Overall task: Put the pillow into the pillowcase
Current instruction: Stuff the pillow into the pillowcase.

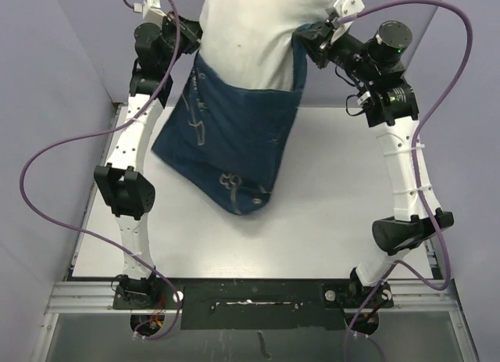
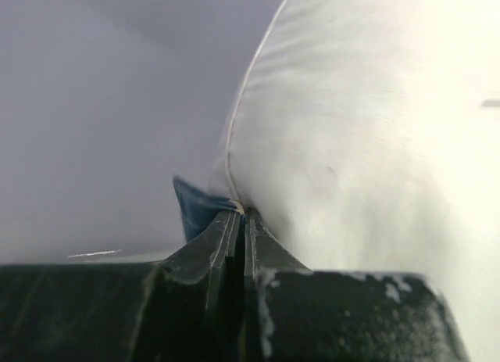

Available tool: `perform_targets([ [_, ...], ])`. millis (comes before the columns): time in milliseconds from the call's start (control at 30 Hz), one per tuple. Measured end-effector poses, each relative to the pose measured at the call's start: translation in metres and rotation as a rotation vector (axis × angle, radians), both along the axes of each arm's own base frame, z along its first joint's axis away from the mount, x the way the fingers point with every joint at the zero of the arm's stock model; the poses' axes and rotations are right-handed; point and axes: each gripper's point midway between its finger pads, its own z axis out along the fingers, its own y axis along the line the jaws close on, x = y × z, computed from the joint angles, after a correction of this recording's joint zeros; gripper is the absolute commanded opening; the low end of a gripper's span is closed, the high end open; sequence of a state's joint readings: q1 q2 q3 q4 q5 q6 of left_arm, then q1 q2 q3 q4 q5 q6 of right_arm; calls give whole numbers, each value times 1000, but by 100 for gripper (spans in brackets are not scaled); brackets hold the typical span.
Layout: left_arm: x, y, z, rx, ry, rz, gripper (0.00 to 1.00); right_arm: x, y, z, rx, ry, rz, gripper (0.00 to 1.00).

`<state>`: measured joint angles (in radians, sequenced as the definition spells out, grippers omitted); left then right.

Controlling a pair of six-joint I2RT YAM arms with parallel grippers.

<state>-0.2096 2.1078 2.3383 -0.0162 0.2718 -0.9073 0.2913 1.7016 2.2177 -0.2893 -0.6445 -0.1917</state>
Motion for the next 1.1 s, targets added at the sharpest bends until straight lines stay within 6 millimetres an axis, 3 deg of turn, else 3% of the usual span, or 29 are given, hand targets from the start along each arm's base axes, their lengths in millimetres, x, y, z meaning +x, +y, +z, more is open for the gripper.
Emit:
perform_targets([
  [100,0,3,2,0,-9,-5,0,-4,-2,9,15,-17,-16,0],
  [267,-4,-20,-16,10,6,-68,0,-18,4,34,58,-58,13,0],
  [300,-4,-23,-19,11,10,-76,0,-30,17,33,53,-61,44,0],
  [367,-3,-27,-28,15,23,-89,0,-71,67,16,10,-47,164,0],
  [400,-4,-29,-31,17,27,-96,0,-109,106,-4,-41,-40,274,0],
  [433,-4,-30,-34,20,31,-107,0,-137,133,-22,-89,-38,364,0],
  [500,-6,-35,-39,25,25,-139,0,-162,155,-46,-152,-49,465,0],
  [533,-8,-38,-40,26,15,-155,0,-147,148,-51,-167,-48,441,0],
  [567,-8,-39,-40,26,3,-161,0,-116,129,-54,-172,-35,376,0],
  [600,-8,-39,-40,24,-10,-160,0,-72,100,-53,-163,-12,271,0],
  [667,-2,-33,-43,21,-21,-138,0,-6,49,-46,-131,3,95,0],
  [700,0,-28,-44,19,-21,-126,0,22,22,-45,-117,13,-6,0],
  [733,2,-24,-44,18,-23,-117,0,34,8,-46,-111,22,-64,0],
  [767,3,-23,-42,17,-31,-115,0,36,7,-52,-115,46,-97,0],
  [833,0,-24,-35,18,-55,-122,0,-1,56,-62,-146,58,-11,0],
  [900,-3,-29,-34,20,-60,-135,0,-77,128,-67,-183,27,203,0],
  [933,-5,-32,-31,18,-73,-144,0,-114,154,-69,-194,17,329,0],
  [967,-8,-35,-27,18,-94,-159,0,-133,163,-68,-195,14,402,0],
  [1000,-11,-36,-18,15,-131,-170,0,-134,158,-61,-179,17,421,0],
  [1100,-17,-37,-6,17,-174,-172,0,-45,81,-19,-66,19,198,0],
])
